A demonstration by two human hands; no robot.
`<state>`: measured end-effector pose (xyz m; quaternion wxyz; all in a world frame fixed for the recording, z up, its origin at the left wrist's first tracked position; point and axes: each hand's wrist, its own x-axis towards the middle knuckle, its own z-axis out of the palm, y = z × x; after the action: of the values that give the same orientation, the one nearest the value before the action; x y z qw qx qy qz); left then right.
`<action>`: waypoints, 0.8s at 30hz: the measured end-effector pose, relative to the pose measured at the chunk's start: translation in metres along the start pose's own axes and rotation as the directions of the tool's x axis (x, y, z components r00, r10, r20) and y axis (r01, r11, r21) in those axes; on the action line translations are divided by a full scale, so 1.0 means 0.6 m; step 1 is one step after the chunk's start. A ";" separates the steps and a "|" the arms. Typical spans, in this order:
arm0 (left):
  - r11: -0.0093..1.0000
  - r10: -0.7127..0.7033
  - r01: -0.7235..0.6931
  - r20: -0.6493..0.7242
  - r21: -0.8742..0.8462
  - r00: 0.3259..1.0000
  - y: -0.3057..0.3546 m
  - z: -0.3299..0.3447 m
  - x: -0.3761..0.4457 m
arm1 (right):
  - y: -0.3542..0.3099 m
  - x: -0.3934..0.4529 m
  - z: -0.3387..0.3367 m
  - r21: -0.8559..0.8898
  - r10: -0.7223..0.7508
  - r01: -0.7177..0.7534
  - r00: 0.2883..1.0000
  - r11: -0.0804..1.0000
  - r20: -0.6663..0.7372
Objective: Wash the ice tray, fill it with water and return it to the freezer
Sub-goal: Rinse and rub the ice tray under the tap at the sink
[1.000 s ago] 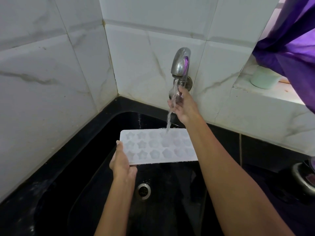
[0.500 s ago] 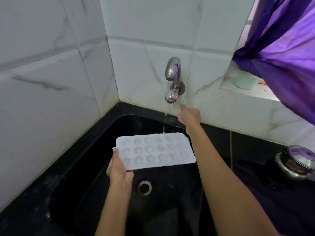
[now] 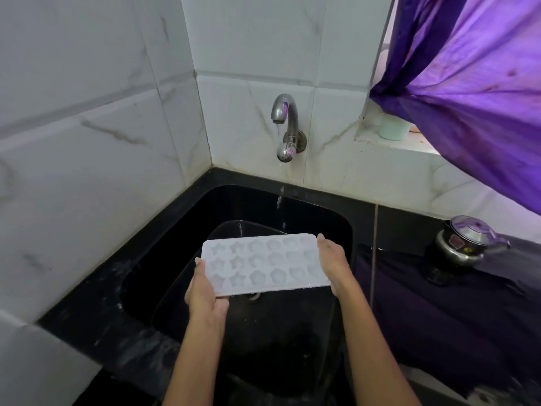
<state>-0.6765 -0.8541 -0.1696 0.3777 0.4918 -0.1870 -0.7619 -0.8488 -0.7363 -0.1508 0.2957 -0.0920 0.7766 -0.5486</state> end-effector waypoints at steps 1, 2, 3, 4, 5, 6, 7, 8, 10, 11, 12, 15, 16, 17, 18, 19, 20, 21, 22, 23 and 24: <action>1.000 -0.001 0.001 0.012 0.008 1.000 -0.003 -0.007 -0.009 | 0.010 -0.011 -0.003 -0.008 -0.013 0.013 0.999 1.000 -0.033; 1.000 -0.003 0.003 0.028 0.015 1.000 -0.007 -0.015 -0.018 | 0.018 -0.021 -0.005 -0.007 -0.024 0.024 0.998 1.000 -0.056; 1.000 -0.003 0.002 0.047 0.015 0.999 -0.010 -0.023 -0.024 | 0.025 -0.029 -0.007 0.002 -0.029 0.029 0.997 1.000 -0.069; 1.000 0.005 -0.006 0.068 0.009 0.998 -0.012 -0.031 -0.031 | 0.031 -0.036 -0.008 0.008 -0.033 0.034 0.996 0.999 -0.085; 1.000 0.017 -0.017 0.091 0.000 0.996 -0.014 -0.038 -0.037 | 0.035 -0.044 -0.010 0.004 -0.034 0.035 0.995 0.999 -0.096; 1.000 0.029 -0.028 0.119 -0.009 0.992 -0.015 -0.045 -0.045 | 0.039 -0.050 -0.012 -0.005 -0.040 0.039 0.993 0.999 -0.112; 0.999 0.034 -0.030 0.157 -0.023 0.987 -0.016 -0.051 -0.050 | 0.042 -0.056 -0.014 -0.008 -0.050 0.049 0.991 0.999 -0.125; 0.999 0.024 -0.016 0.194 -0.046 0.981 -0.016 -0.057 -0.058 | 0.044 -0.061 -0.015 -0.008 -0.050 0.050 0.990 0.999 -0.130; 0.994 -0.016 0.044 0.258 -0.104 0.966 -0.017 -0.068 -0.073 | 0.045 -0.071 -0.020 -0.006 -0.043 0.042 0.991 0.999 -0.126; 0.990 -0.037 0.074 0.286 -0.121 0.958 -0.017 -0.073 -0.080 | 0.044 -0.076 -0.022 -0.009 -0.046 0.045 0.991 0.999 -0.129; 0.987 -0.062 0.105 0.310 -0.125 0.949 -0.019 -0.078 -0.086 | 0.043 -0.081 -0.024 -0.011 -0.048 0.047 0.990 0.999 -0.132; 0.982 -0.109 0.157 0.357 -0.107 0.928 -0.024 -0.092 -0.096 | 0.044 -0.094 -0.030 -0.009 -0.060 0.060 0.988 0.998 -0.139; 0.983 -0.116 0.160 0.364 -0.091 0.924 -0.025 -0.095 -0.097 | 0.046 -0.099 -0.030 -0.016 -0.066 0.064 0.987 0.998 -0.145; 0.986 -0.118 0.152 0.360 -0.067 0.925 -0.026 -0.097 -0.097 | 0.048 -0.103 -0.031 -0.027 -0.070 0.067 0.986 0.997 -0.150; 0.990 -0.115 0.137 0.351 -0.039 0.929 -0.028 -0.099 -0.097 | 0.051 -0.106 -0.031 -0.041 -0.077 0.071 0.985 0.997 -0.154; 0.993 -0.106 0.116 0.339 -0.009 0.935 -0.029 -0.100 -0.097 | 0.054 -0.109 -0.032 -0.055 -0.087 0.079 0.984 0.995 -0.155; 0.995 -0.097 0.099 0.328 0.009 0.940 -0.031 -0.100 -0.098 | 0.056 -0.113 -0.034 -0.063 -0.094 0.085 0.984 0.994 -0.154; 0.996 -0.086 0.086 0.319 0.015 0.944 -0.034 -0.100 -0.101 | 0.057 -0.117 -0.036 -0.064 -0.097 0.088 0.984 0.994 -0.147; 0.997 -0.077 0.076 0.308 0.013 0.948 -0.037 -0.101 -0.103 | 0.056 -0.123 -0.039 -0.062 -0.101 0.093 0.986 0.994 -0.134; 0.997 -0.070 0.070 0.295 0.010 0.953 -0.040 -0.101 -0.106 | 0.056 -0.128 -0.043 -0.069 -0.108 0.101 0.987 0.993 -0.116; 0.998 -0.066 0.067 0.279 0.007 0.958 -0.043 -0.101 -0.109 | 0.055 -0.131 -0.046 -0.097 -0.117 0.107 0.988 0.990 -0.103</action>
<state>-0.6179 -0.7826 -0.1740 0.3226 0.3849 -0.2207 -0.8361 -0.7945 -0.6650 -0.1461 0.2176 -0.1190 0.8094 -0.5323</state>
